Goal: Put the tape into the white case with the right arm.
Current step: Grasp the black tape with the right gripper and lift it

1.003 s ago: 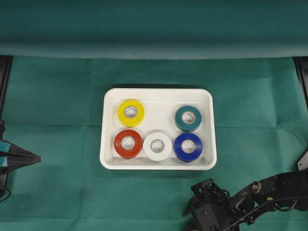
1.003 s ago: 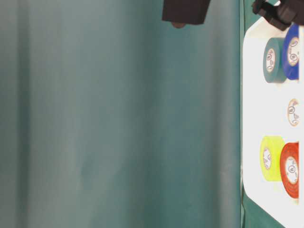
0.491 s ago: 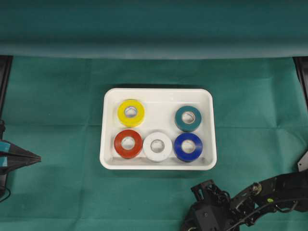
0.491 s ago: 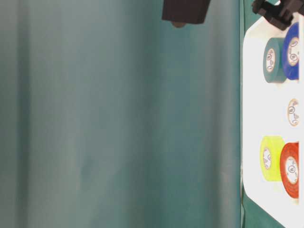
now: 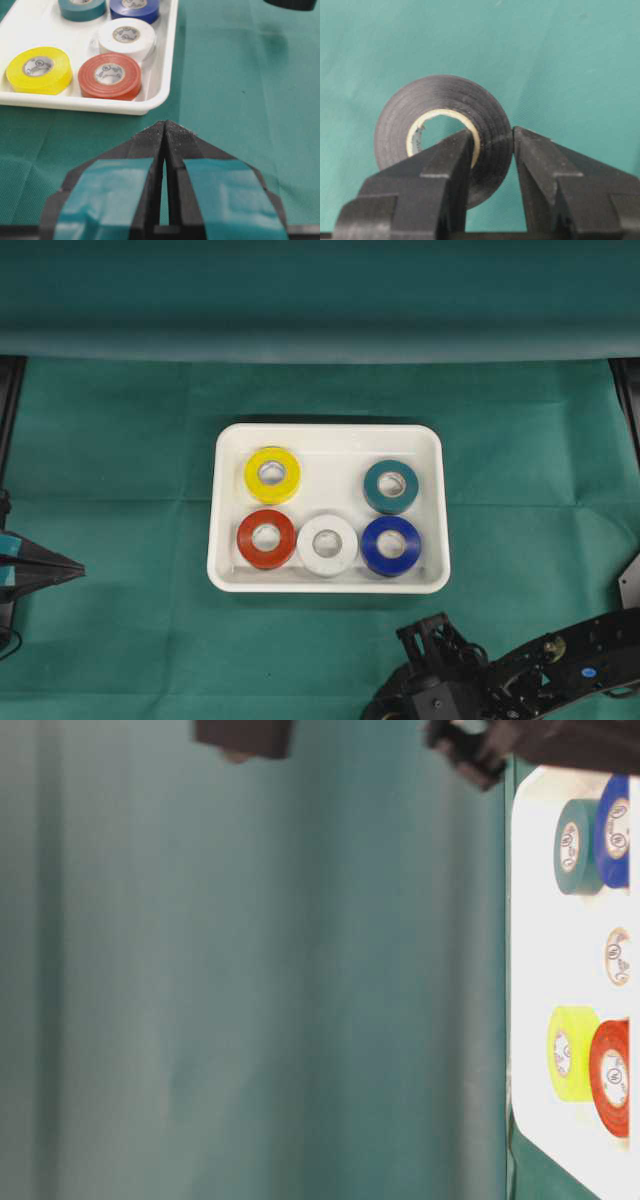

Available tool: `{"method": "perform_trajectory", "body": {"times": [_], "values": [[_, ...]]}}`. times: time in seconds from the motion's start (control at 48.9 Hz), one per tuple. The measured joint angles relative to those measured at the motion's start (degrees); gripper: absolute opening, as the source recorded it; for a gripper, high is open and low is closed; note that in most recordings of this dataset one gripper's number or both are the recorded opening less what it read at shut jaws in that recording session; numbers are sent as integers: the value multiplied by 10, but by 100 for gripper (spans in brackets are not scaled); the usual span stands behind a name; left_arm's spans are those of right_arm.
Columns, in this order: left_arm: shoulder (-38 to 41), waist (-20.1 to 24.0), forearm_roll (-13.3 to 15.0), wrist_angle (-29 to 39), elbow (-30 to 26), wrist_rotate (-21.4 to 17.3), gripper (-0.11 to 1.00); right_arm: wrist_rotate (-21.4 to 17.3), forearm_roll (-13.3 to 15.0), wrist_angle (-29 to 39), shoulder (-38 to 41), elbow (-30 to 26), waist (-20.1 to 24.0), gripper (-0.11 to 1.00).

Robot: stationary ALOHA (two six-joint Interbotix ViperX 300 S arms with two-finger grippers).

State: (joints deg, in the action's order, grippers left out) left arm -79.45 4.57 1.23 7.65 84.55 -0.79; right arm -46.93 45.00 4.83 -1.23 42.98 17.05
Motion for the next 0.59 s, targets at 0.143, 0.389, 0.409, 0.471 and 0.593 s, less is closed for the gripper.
{"method": "perform_trajectory", "body": {"times": [0.143, 0.389, 0.409, 0.471, 0.593], "values": [[0, 0, 0, 0, 0, 0, 0, 0, 0, 17, -2, -10, 1, 0], [0, 0, 0, 0, 0, 0, 0, 0, -1, 18, -1, -12, 1, 0], [0, 1, 0, 0, 0, 0, 0, 0, -1, 18, 0, -14, 1, 0], [0, 1, 0, 0, 0, 0, 0, 0, -2, 18, 2, -18, 1, 0], [0, 1, 0, 2, 0, 0, 0, 0, -1, 18, 10, -26, 1, 0]]}}
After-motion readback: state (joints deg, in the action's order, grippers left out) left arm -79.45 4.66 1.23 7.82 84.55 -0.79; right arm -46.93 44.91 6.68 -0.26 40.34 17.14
